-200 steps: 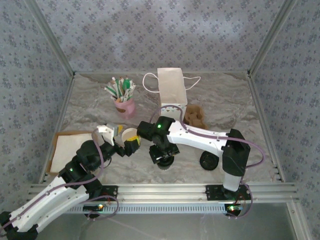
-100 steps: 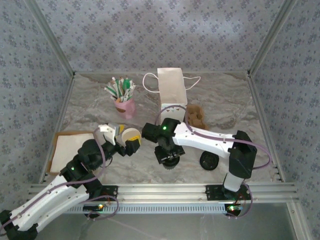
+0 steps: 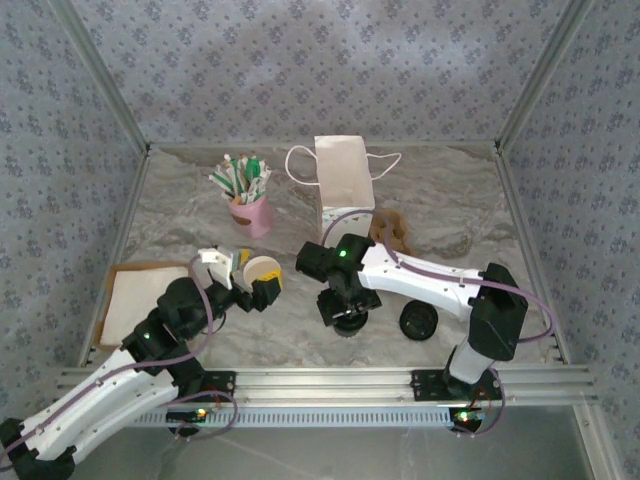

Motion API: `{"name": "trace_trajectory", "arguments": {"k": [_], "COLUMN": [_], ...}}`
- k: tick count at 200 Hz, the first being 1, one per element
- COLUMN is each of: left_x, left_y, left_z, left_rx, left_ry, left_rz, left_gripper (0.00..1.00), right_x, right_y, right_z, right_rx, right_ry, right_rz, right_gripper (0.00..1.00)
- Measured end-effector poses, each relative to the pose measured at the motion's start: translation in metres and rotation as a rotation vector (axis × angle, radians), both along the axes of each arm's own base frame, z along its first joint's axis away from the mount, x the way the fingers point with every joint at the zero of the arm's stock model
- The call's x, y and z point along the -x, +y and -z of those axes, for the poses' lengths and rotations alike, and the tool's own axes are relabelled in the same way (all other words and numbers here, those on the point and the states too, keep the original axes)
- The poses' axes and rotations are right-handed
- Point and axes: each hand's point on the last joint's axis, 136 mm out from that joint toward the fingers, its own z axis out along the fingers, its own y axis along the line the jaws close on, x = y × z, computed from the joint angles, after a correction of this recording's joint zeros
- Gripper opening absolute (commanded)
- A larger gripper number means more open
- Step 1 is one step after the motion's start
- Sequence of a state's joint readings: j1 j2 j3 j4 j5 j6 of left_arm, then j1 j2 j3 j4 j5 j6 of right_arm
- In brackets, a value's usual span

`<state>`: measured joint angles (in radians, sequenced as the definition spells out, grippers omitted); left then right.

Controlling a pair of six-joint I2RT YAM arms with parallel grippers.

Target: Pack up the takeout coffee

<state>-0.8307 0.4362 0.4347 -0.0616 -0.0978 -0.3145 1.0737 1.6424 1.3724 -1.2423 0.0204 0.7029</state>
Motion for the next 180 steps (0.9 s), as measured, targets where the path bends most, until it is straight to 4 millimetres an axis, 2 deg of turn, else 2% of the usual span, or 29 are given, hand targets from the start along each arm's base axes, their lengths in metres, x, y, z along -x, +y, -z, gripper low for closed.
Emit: {"name": "trace_trajectory", "arguments": {"k": [101, 152, 180], "left_x": [-0.001, -0.002, -0.002], "left_y": [-0.001, -0.002, -0.002], "left_z": [0.0, 0.003, 0.003], "left_rx": [0.001, -0.008, -0.009], "left_ry": [-0.001, 0.008, 0.009], "left_rz": [0.0, 0.0, 0.0], "left_gripper": [0.99, 1.0, 0.99], "right_x": [0.0, 0.0, 0.0], "right_y": [-0.006, -0.006, -0.005], "right_z": [-0.004, -0.013, -0.017], "right_rx": [0.019, -0.014, -0.032], "right_ry": [-0.007, -0.023, -0.033], "right_rz": [-0.005, -0.006, -0.006], "right_gripper": [0.85, 0.92, 0.93]}}
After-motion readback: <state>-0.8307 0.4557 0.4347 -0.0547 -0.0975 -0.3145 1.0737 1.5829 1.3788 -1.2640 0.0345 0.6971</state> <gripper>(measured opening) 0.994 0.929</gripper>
